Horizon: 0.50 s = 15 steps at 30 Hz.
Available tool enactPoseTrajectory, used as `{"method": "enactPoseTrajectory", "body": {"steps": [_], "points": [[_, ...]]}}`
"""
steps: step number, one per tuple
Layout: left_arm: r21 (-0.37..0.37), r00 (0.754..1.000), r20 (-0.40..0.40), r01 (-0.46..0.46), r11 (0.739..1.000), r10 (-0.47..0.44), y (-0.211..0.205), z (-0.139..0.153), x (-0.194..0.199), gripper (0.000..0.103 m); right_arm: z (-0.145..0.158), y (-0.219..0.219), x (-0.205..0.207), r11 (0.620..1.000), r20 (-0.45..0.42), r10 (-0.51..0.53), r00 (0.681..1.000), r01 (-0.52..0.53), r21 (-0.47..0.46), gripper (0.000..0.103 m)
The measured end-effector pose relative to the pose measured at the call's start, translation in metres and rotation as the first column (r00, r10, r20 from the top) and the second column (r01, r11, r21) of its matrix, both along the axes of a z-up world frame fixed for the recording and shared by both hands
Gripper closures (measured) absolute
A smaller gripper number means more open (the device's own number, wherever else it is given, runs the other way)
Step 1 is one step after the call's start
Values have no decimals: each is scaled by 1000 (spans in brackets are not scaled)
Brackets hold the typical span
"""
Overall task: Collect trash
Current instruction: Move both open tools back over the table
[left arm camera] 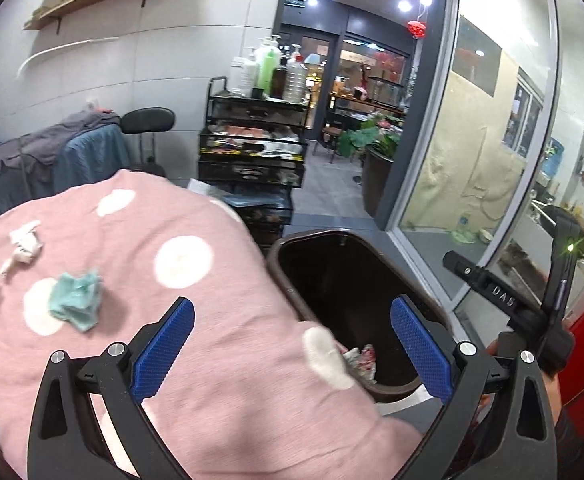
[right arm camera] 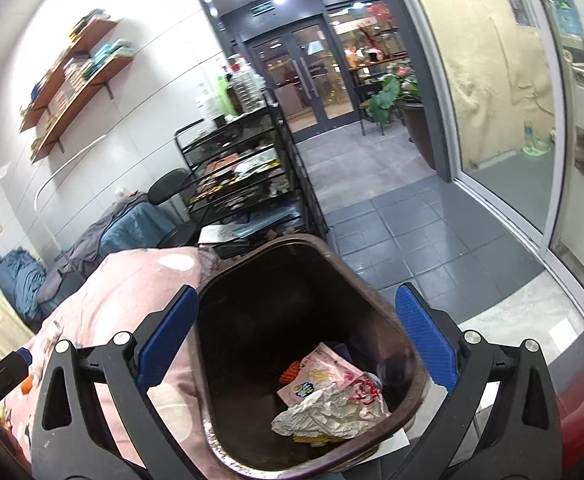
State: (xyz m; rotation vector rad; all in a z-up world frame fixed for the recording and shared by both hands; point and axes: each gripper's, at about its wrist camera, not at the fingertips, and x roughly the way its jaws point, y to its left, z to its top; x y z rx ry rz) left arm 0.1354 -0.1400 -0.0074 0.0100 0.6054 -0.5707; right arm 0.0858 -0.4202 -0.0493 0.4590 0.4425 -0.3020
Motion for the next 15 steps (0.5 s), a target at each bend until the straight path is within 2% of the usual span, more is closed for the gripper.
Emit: {"method": "enactPoseTrajectory", "body": {"steps": [3, 7, 12, 15], "points": [[24, 999, -16, -30, 999, 31, 11, -3, 4, 5, 5, 15, 6, 998, 2, 48, 999, -48, -32, 6], [70, 989, -3, -147, 987, 147, 31, -7, 4, 6, 13, 38, 13, 991, 13, 117, 993, -115, -74, 6], [40, 975, -15, -222, 974, 223, 70, -7, 6, 6, 24, 74, 24, 966, 23, 232, 972, -227, -125, 6], [38, 956, 6, -293, 955, 293, 100, -6, 2, 6, 33, 99, 32, 940, 26, 313, 949, -306, -151, 6]]}}
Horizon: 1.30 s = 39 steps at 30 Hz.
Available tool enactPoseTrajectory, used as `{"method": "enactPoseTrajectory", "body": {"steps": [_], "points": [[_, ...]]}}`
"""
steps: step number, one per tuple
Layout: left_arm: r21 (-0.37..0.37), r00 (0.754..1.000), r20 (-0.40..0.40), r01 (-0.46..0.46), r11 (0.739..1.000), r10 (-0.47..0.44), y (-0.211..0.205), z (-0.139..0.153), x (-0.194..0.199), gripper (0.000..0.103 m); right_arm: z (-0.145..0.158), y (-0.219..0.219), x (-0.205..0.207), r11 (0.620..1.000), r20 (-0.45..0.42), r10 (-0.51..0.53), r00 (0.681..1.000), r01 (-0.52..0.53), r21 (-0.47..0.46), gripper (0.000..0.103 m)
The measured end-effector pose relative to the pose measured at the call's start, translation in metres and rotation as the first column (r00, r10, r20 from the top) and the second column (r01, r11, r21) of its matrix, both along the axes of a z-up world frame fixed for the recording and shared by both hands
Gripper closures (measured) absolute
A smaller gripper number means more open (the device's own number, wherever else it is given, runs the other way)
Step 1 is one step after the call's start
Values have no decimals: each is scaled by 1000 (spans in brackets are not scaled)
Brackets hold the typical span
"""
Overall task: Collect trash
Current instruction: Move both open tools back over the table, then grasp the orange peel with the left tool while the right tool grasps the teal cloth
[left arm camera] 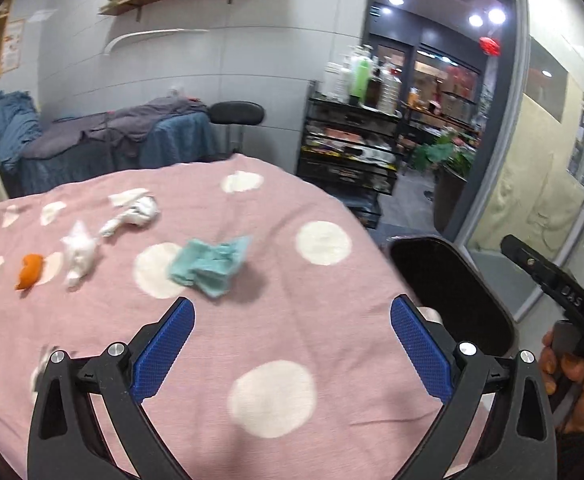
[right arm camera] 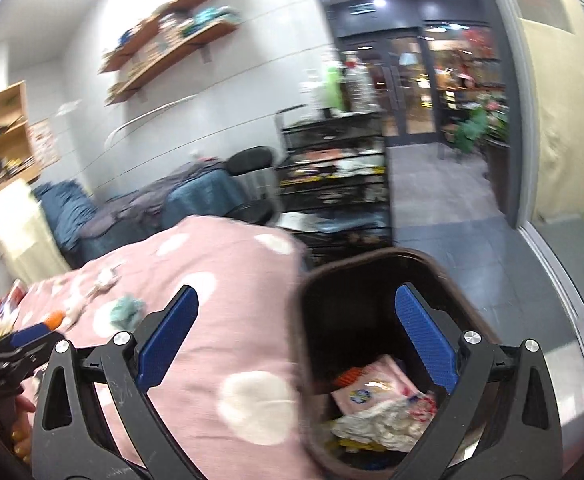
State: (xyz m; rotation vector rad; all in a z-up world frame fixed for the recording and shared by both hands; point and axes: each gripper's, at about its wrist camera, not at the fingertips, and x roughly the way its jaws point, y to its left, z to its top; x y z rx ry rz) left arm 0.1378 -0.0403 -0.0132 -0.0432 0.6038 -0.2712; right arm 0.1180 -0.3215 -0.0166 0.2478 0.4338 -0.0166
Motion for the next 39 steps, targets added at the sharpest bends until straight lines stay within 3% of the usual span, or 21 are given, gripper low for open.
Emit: {"method": "enactPoseTrajectory", "body": {"steps": [6, 12, 16, 19, 22, 31, 35, 36, 38, 39], "points": [[-10, 991, 5, -131, 991, 131, 61, -2, -7, 6, 14, 54, 21, 984, -1, 179, 984, -179, -21, 6], [38, 963, -14, -269, 962, 270, 121, -15, -13, 6, 19, 112, 46, 933, -53, 360, 931, -361, -7, 6], [-14, 933, -93, -351, 936, 348, 171, -28, -12, 6, 11, 157, 64, 891, -126, 447, 886, -453, -22, 6], [-19, 908, -129, -404, 914, 399, 197, -31, -5, 6, 0, 183, 82, 869, -199, 481, 854, -495, -22, 6], [-23, 903, -150, -411, 911, 403, 215, -33, 7, 6, -12, 205, 98, 843, -266, 516, 814, -538, -8, 6], [26, 882, -190, -434, 901, 430, 253, -36, 72, 6, -38, 238, 150, 821, -411, 505, 759, -569, -42, 6], [9, 870, -230, -445, 895, 435, 270, -43, 101, 6, -47, 249, 171, 812, -456, 492, 742, -580, -67, 6], [17, 868, -234, -446, 895, 437, 272, -44, 107, 6, -53, 252, 178, 813, -474, 485, 735, -579, -66, 8], [36, 866, -241, -443, 896, 438, 273, -48, 119, 8, -59, 253, 185, 814, -492, 485, 723, -579, -49, 23], [39, 868, -241, -439, 898, 435, 273, -50, 123, 10, -63, 255, 189, 812, -504, 488, 712, -582, -36, 36]]}}
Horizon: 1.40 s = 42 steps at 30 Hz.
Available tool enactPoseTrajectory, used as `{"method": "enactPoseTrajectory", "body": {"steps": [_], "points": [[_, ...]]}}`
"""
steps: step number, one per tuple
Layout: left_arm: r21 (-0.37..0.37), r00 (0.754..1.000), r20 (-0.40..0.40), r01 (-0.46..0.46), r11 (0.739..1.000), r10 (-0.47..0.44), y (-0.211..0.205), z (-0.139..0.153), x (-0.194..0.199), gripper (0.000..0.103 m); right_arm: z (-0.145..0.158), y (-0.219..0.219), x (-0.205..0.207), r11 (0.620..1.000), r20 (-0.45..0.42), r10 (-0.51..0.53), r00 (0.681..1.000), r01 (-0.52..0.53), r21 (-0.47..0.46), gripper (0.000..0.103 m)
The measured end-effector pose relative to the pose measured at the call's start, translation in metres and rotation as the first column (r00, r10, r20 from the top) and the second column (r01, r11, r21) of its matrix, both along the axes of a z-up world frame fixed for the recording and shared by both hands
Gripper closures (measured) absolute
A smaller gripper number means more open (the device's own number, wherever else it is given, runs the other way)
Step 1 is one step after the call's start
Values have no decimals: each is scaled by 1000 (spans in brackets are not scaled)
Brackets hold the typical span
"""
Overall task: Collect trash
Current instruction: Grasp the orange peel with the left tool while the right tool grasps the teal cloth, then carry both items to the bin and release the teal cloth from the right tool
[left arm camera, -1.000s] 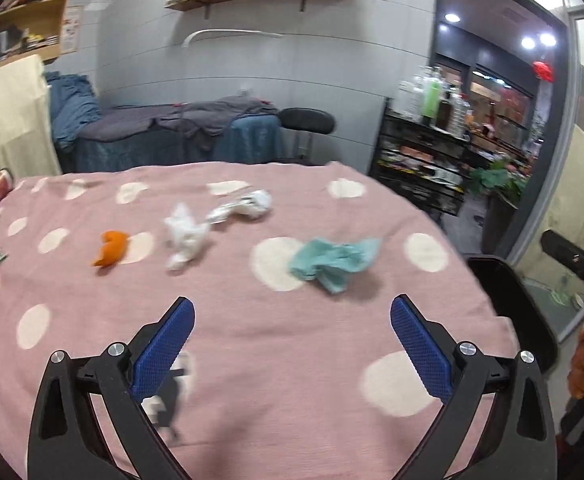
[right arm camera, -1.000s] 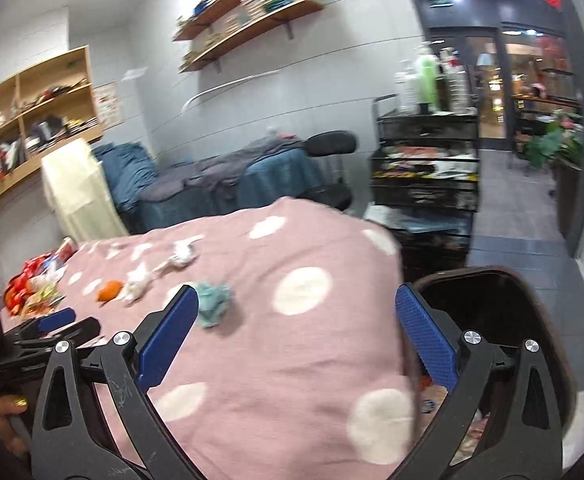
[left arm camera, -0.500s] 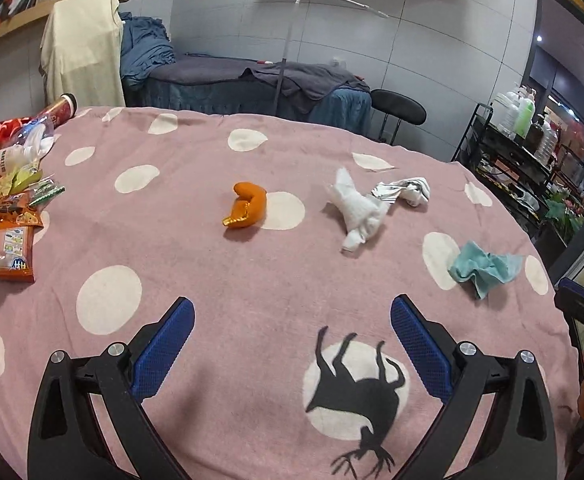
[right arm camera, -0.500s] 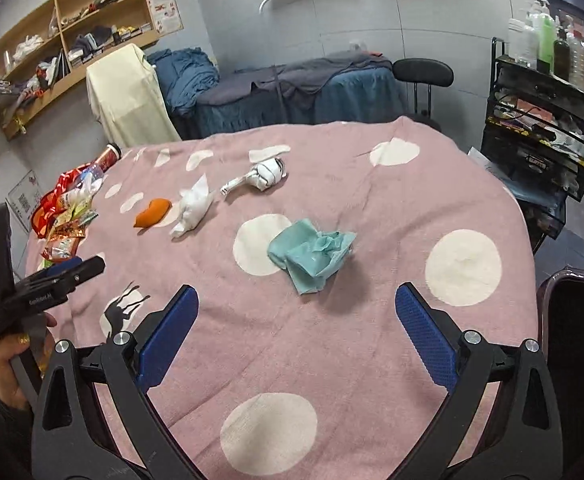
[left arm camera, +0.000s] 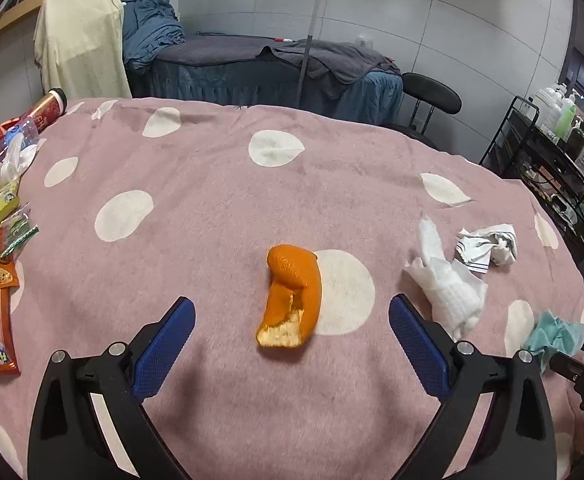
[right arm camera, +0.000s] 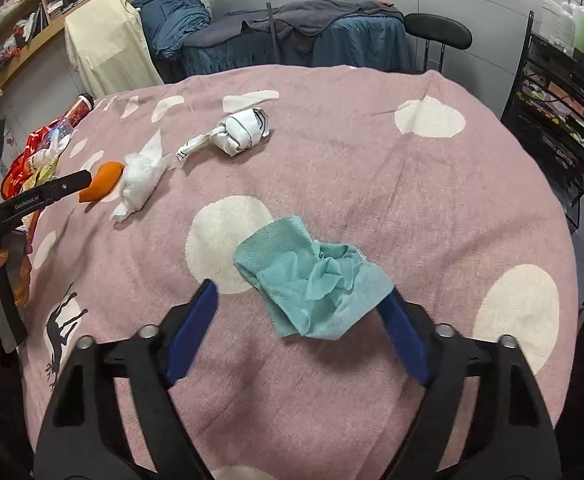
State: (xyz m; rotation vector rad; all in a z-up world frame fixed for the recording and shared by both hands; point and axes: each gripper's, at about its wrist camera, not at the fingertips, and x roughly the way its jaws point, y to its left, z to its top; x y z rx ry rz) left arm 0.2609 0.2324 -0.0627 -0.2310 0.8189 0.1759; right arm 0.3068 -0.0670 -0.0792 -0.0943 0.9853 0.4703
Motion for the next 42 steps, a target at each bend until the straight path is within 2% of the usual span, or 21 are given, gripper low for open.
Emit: {"method": "enactPoseTrajectory", "body": {"steps": [1, 3, 4, 5, 6, 8, 11, 17, 21, 25, 31, 37, 42], "points": [[-7, 1000, -3, 7, 1000, -7, 0, -2, 4, 18, -5, 1, 3, 1000, -19, -2, 1000, 2, 0, 47], [-24, 999, -36, 16, 1000, -17, 0, -9, 15, 24, -8, 0, 4, 1000, -28, -3, 1000, 3, 4, 57], [-32, 999, -51, 15, 999, -16, 1, -14, 19, 32, -7, -2, 2, 1000, -21, -4, 1000, 4, 12, 63], [-42, 998, -55, 17, 999, -20, 2, -17, 21, 45, -5, -3, 1, 1000, -11, -6, 1000, 6, 24, 67], [-52, 998, -58, 23, 998, -26, 2, -19, 23, 51, -4, -3, 1, 1000, -7, -7, 1000, 7, 31, 76], [-45, 998, -65, 18, 999, -21, 1, -21, 23, 70, 0, -6, -1, 999, 9, -8, 1000, 8, 47, 79], [-45, 999, -41, 25, 999, -27, -2, -18, 16, 77, 5, -8, -7, 998, 32, -8, 999, 6, 66, 82], [-60, 999, 29, 45, 997, -44, -11, -1, -10, 78, 22, -13, -18, 993, 61, -12, 998, 5, 120, 84], [-38, 994, 86, 69, 997, -65, -26, 14, -35, 78, 36, -21, -34, 989, 98, -19, 995, 4, 147, 84], [-34, 985, 138, 104, 994, -98, -46, 28, -61, 78, 48, -32, -55, 987, 144, -27, 989, 3, 162, 84], [-40, 971, 198, 149, 988, -138, -75, 43, -92, 78, 57, -55, -80, 979, 162, -50, 986, 17, 202, 84], [-7, 956, 238, 179, 984, -172, -104, 54, -111, 78, 69, -79, -103, 972, 202, -91, 975, 43, 231, 84], [-25, 942, 255, 231, 973, -217, -127, 56, -121, 78, 75, -100, -118, 965, 231, -130, 964, 70, 254, 84]]}}
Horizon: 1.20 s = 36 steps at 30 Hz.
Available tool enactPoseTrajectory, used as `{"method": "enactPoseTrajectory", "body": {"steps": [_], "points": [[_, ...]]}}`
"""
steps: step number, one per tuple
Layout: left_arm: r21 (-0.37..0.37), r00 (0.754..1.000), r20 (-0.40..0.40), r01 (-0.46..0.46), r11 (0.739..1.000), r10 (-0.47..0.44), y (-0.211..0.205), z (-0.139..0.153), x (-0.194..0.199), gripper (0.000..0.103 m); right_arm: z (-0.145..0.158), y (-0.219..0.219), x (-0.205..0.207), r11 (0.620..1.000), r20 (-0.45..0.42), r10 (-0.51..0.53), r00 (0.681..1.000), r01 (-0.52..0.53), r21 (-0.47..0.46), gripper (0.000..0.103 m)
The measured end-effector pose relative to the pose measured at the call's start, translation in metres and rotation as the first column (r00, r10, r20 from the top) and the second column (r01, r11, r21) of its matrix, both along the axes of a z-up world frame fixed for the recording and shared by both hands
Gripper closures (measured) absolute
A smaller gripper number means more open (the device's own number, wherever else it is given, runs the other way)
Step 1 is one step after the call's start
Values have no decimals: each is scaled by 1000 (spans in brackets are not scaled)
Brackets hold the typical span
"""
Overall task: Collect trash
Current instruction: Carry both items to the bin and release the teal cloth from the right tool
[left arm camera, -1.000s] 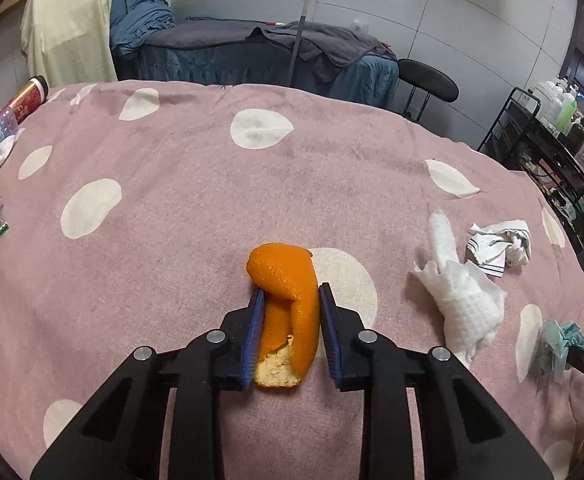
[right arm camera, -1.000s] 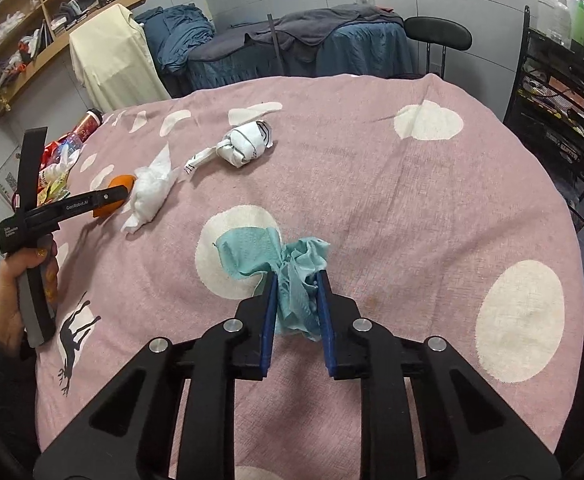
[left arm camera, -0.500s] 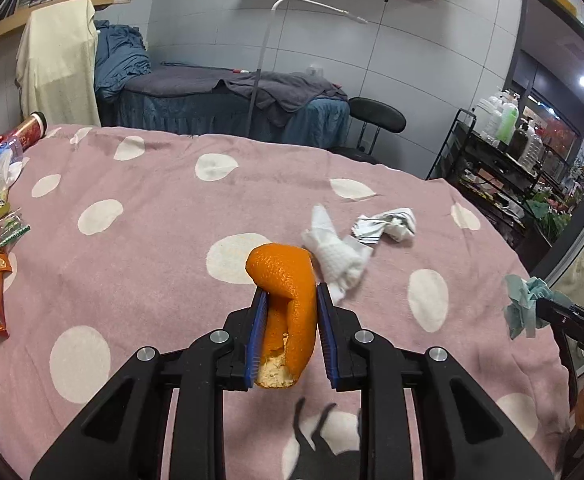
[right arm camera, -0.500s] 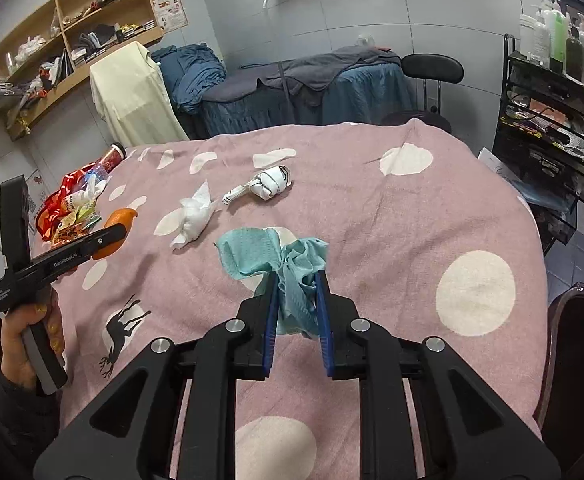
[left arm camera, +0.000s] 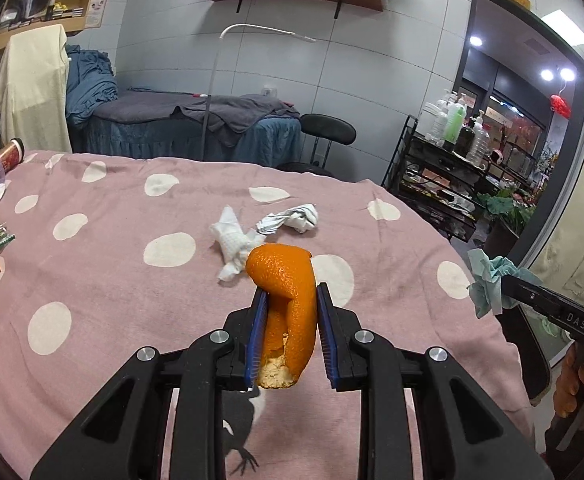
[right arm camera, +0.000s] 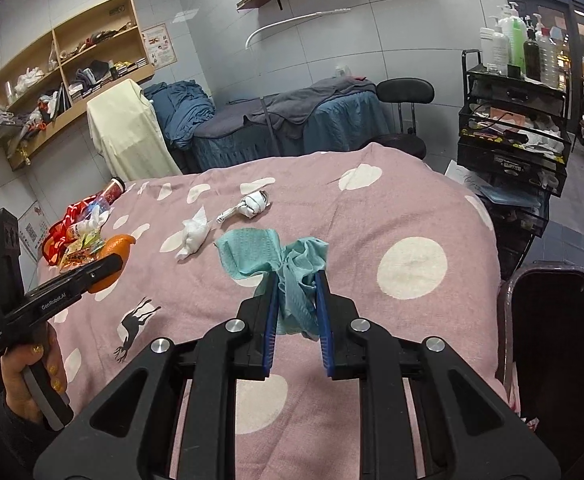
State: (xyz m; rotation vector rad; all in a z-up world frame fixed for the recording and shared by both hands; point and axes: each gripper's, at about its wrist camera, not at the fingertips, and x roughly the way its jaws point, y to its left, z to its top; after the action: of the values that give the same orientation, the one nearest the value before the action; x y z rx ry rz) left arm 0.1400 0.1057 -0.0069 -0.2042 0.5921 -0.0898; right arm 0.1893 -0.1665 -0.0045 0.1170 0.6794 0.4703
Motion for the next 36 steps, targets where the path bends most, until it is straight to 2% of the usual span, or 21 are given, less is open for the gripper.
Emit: {"method": "enactPoseTrajectory", "body": {"steps": [11, 19, 30, 36], "points": [[-40, 993, 17, 114, 993, -114, -52, 1, -11, 78, -2, -57, -27, 991, 19, -114, 993, 113, 76, 84], [-64, 977, 24, 212, 975, -211, -96, 1, -11, 78, -15, -103, -40, 968, -5, -233, 972, 233, 98, 84], [-78, 945, 10, 326, 942, -327, -149, -3, -4, 78, -37, -162, -51, 921, -49, -376, 925, 379, 91, 84], [-82, 923, -7, 383, 920, -385, -176, -5, 2, 78, -51, -187, -53, 881, -62, -468, 882, 471, 45, 84]]}}
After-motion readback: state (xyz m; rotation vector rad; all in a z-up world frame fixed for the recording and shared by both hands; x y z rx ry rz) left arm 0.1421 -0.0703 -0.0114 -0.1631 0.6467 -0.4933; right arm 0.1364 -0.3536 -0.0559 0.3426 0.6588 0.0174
